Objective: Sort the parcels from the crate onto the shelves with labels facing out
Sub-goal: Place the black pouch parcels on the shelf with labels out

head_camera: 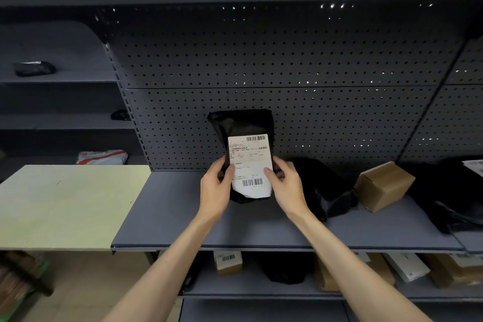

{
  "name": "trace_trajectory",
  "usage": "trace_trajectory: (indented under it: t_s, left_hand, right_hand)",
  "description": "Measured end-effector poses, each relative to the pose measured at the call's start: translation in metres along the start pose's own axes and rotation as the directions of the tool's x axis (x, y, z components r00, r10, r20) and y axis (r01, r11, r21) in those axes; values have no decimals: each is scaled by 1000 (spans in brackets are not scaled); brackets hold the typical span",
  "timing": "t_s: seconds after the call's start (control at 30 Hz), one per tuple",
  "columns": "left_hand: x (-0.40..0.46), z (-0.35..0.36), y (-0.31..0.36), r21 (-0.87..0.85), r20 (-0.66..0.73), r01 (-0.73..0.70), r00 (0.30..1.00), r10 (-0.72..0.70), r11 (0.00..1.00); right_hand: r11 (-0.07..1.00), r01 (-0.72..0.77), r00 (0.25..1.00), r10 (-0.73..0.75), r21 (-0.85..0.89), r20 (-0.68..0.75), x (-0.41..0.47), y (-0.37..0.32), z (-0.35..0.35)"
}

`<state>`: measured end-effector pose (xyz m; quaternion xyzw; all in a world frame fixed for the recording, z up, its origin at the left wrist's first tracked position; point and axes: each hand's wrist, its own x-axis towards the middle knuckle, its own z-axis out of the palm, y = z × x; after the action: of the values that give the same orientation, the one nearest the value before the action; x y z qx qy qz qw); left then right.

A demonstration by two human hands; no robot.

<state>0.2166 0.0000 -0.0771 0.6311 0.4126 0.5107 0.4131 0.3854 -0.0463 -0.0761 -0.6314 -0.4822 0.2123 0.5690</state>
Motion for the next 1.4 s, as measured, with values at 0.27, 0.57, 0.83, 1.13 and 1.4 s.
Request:
trace_trajectory:
  t_s: [0.27, 0.57, 0.83, 1.13, 1.4]
  left_hand:
    - [-22, -2, -36, 115, 62, 193, 978, -201, 974]
    - [-41, 1, -82, 310, 159, 310, 915, -370, 899]
    - [-36, 0, -79, 376, 146, 342, 896, -419, 861]
    - [-15, 12, -43, 711, 172, -40, 978, -118, 702]
    - [-5, 85, -4, 765, 446, -396, 895, 26, 508]
  right_hand:
    - [970, -192, 976, 204, -146, 74, -23, 51, 17]
    - [893, -273, 922, 349, -357, 168, -40, 89, 27]
    - [846, -206, 920, 338, -493, 196, -38, 83, 22]
    - [653, 139, 954, 113, -744, 277, -9, 44, -21]
    - [519, 213, 969, -7, -827, 246, 17, 32, -91]
